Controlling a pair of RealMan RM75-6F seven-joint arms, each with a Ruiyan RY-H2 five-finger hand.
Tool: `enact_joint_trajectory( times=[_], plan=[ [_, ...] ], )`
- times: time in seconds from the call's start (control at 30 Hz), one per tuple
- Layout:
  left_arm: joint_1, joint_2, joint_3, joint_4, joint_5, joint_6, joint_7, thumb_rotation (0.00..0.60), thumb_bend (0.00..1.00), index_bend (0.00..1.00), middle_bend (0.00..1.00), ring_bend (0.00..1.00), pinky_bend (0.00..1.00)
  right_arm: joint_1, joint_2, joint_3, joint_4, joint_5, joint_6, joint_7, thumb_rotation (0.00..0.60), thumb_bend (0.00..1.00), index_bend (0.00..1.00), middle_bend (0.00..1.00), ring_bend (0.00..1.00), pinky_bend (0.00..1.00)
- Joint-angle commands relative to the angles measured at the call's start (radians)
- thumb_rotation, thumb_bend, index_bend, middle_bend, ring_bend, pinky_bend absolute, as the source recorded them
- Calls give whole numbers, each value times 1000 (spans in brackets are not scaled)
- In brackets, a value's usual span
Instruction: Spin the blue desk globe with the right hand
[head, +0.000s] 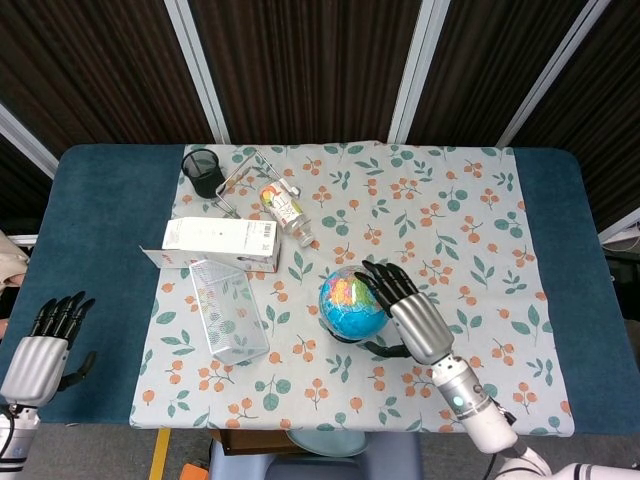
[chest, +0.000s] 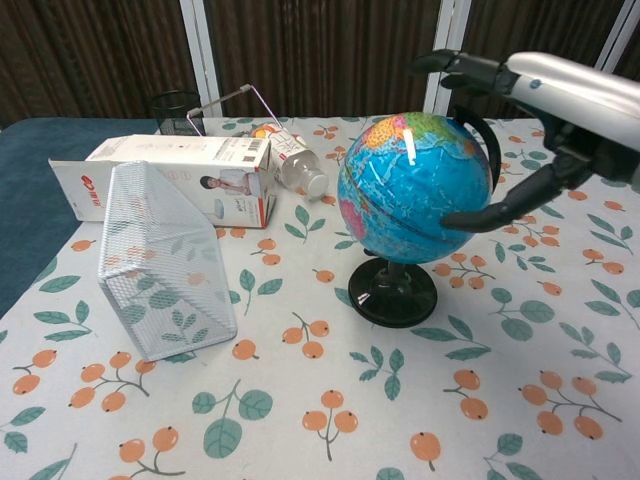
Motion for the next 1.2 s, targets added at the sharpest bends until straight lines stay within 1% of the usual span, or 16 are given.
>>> enact_joint_trajectory(
  times=[0.03, 0.33, 0.63, 0.97, 1.2],
  plan=[
    [6, 5, -2, -5, 2, 15, 0, 600, 422, 41, 0, 0, 6, 21, -33, 17, -2, 29, -22, -24, 600, 249, 0, 0, 0, 0],
    [15, 18, -2, -17, 4, 28, -4, 600, 421, 41, 0, 0, 5, 27, -63, 30, 25, 61, -8, -70, 600, 248, 0, 0, 0, 0],
    [12, 17, 3, -23, 14, 22, -6, 600, 422, 40, 0, 0, 6, 22, -48, 38, 42, 95, -2, -69, 600, 249, 0, 0, 0, 0],
    [6, 10, 3, -21, 6, -2, 5, 600, 422, 40, 0, 0, 5, 17, -37, 46, 119, 142, -13, -37, 600, 249, 0, 0, 0, 0],
    [-1, 1, 0, -13, -6, -21, 13, 600, 423, 40, 0, 0, 6, 26, -53, 53, 185, 187, -37, -33, 600, 249, 0, 0, 0, 0]
  ],
)
